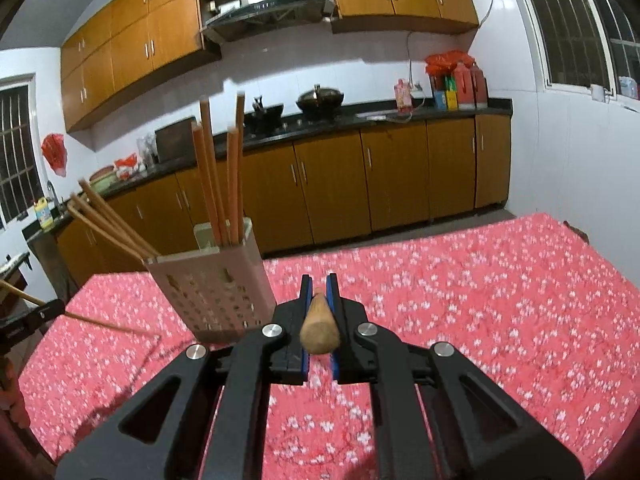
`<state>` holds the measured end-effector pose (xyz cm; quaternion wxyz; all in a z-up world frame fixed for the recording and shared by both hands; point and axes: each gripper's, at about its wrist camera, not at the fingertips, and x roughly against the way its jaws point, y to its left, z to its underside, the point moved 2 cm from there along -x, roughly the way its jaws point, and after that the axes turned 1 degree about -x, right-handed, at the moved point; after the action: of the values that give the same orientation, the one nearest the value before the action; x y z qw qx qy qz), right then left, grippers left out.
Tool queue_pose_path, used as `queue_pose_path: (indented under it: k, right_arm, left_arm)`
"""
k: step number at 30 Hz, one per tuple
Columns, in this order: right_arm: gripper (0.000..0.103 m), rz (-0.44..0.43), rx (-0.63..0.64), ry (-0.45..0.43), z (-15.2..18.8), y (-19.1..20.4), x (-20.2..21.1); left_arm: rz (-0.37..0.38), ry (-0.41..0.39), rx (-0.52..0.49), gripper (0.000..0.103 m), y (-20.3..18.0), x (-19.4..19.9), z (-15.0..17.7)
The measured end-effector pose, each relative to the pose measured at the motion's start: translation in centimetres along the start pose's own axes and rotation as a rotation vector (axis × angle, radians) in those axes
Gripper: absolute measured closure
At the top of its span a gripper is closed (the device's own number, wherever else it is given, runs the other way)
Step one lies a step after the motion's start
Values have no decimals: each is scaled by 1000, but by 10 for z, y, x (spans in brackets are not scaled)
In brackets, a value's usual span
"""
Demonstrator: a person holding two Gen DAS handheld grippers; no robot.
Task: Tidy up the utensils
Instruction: 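Lift the held chopstick upright with the right gripper while the left gripper lifts its own, then carry both chopsticks upright over the beige holder and lower them in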
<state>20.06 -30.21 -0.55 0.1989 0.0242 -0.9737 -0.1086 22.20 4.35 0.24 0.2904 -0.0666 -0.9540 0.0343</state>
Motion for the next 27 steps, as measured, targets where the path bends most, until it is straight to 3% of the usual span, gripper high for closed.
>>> queue_pose_path:
  k: [6,21,27]
  right_arm:
    - [95,-25,-2,-15,-16,3,6]
    - [95,-25,1,-9,-19,6,6]
    - [95,-128,-5,-2,-30,14,23]
  left_arm:
    - [52,-36,-10,95,-6,16,-15]
    - [85,-52,-21,95,-16,21,-19]
    - [148,-72,-25,95,-24,31,-27]
